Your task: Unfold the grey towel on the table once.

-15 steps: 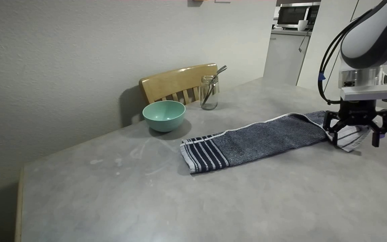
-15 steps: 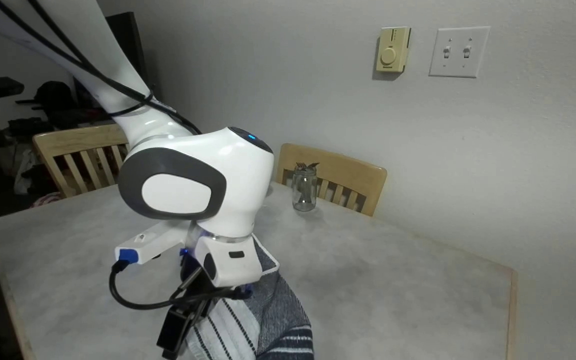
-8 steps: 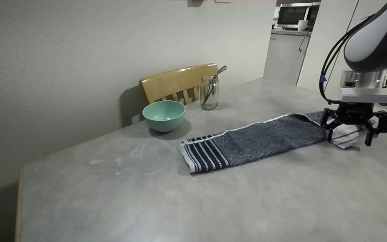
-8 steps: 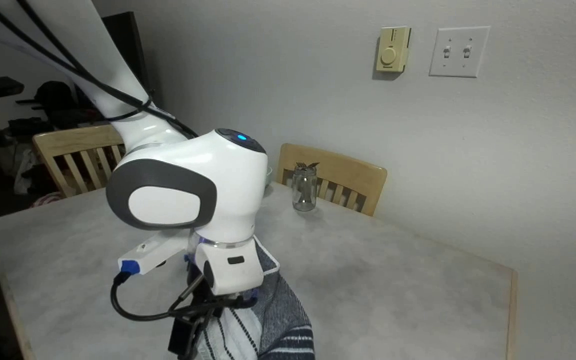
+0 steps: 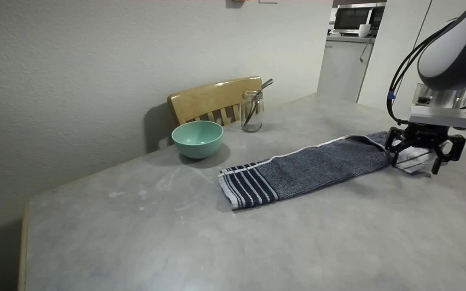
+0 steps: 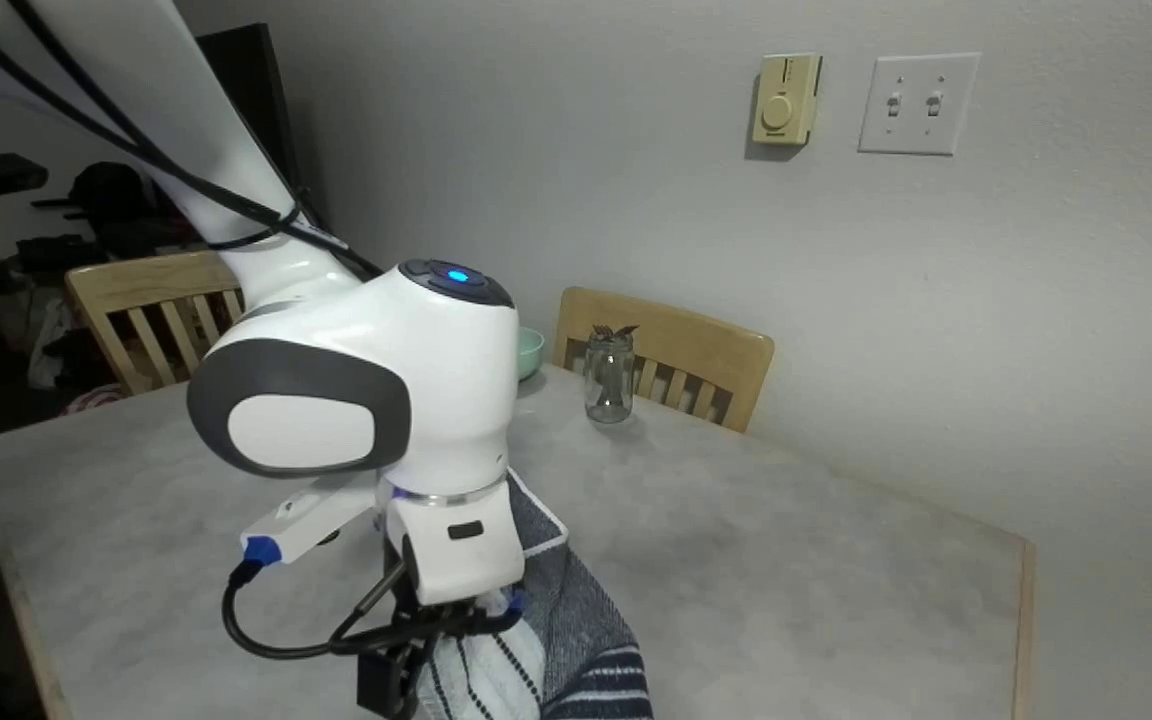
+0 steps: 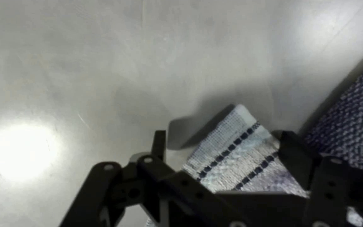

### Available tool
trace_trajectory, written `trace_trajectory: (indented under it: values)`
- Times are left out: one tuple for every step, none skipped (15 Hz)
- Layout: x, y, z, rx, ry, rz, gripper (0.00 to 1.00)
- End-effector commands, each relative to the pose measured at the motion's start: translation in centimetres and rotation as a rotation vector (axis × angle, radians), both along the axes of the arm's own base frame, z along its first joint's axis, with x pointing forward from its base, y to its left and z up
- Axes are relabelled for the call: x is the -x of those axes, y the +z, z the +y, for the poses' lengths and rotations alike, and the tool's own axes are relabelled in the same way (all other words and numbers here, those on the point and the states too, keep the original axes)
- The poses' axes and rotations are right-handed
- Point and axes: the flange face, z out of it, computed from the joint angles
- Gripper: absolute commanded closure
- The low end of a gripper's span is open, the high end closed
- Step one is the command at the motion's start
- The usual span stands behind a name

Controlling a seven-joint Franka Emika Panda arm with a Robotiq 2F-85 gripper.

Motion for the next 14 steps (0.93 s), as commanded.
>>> trace_trajectory:
  values:
    - [0.7, -0.4, -0.3, 0.006, -0.017, -0.029, 0.41]
    - [0.6, -0.3, -0.3, 0.011, -0.017, -0.036, 0.50]
    - [0.5, -0.1, -0.3, 0.018, -0.018, -0.040, 0.58]
    - [0.4, 0.1, -0.3, 0.022, -0.015, -0.046, 0.63]
    - [0.3, 0.1, -0.4, 0.026, -0.015, -0.051, 0.72]
    - [0.3, 0.2, -0.4, 0.029, -0.015, -0.057, 0.78]
    - [0.3, 0.3, -0.4, 0.032, -0.016, -0.061, 0.86]
    - [0.3, 0.3, -0.5, 0.035, -0.017, -0.065, 0.91]
    - [0.3, 0.4, -0.5, 0.038, -0.018, -0.070, 0.99]
    - [0.3, 0.5, -0.5, 0.042, -0.019, -0.072, 0.99]
    - [0.2, 0.6, -0.6, 0.049, -0.022, -0.069, 1.00]
    - [0.2, 0.9, -0.6, 0.061, -0.035, -0.060, 1.00]
    - [0.3, 1.0, -0.8, 0.074, -0.054, -0.041, 0.99]
    - [0.5, 1.4, -1.1, 0.105, -0.101, -0.009, 0.99]
